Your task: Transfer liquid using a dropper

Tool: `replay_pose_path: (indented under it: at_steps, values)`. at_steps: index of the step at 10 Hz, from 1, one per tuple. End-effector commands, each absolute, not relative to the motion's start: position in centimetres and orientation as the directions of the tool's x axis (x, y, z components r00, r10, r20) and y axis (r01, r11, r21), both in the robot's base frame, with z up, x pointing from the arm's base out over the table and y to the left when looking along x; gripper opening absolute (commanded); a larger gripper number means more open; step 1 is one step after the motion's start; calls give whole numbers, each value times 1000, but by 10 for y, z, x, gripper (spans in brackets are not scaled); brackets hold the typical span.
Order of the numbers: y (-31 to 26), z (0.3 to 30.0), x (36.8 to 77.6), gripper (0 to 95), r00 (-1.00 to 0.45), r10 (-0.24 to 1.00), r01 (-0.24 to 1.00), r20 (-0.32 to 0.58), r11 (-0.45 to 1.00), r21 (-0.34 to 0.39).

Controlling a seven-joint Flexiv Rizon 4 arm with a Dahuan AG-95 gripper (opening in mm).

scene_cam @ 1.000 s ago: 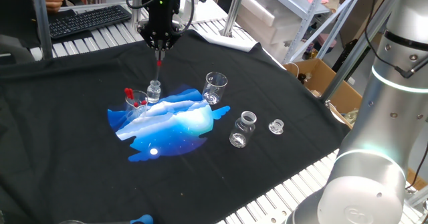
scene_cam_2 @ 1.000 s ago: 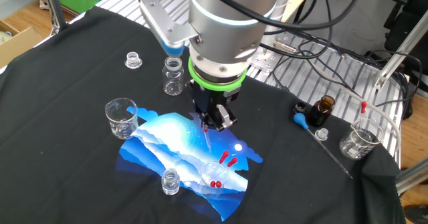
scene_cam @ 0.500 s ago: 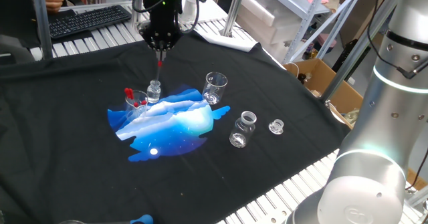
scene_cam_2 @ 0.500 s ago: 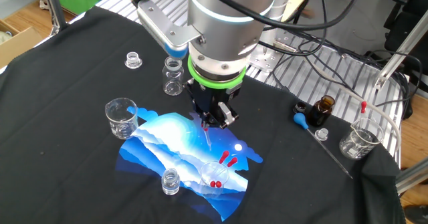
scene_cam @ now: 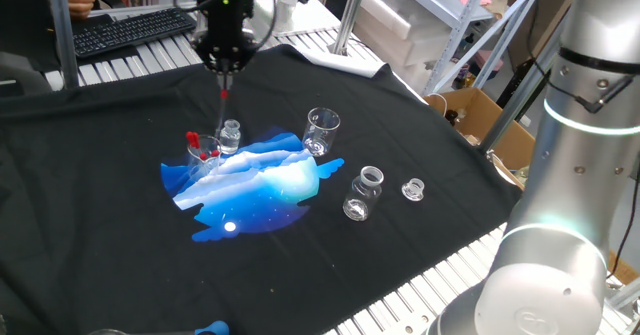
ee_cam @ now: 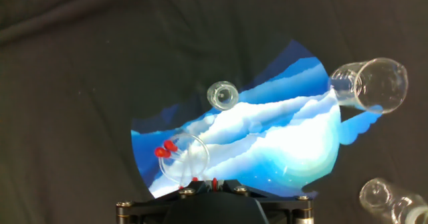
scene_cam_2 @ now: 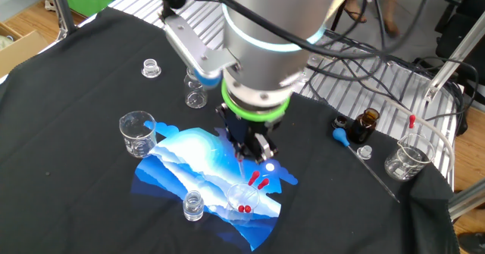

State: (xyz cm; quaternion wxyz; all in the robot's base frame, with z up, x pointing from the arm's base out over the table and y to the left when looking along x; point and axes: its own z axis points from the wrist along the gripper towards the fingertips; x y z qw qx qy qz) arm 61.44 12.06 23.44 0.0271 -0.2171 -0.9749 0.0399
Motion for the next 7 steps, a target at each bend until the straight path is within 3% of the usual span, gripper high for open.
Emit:
replay_pose_path:
  at_steps: [1, 7]
  values:
    - [124, 228, 624, 0, -904, 427, 423, 28, 901, -92]
    - [130, 198, 633, 0, -911, 413, 412, -5, 908, -78]
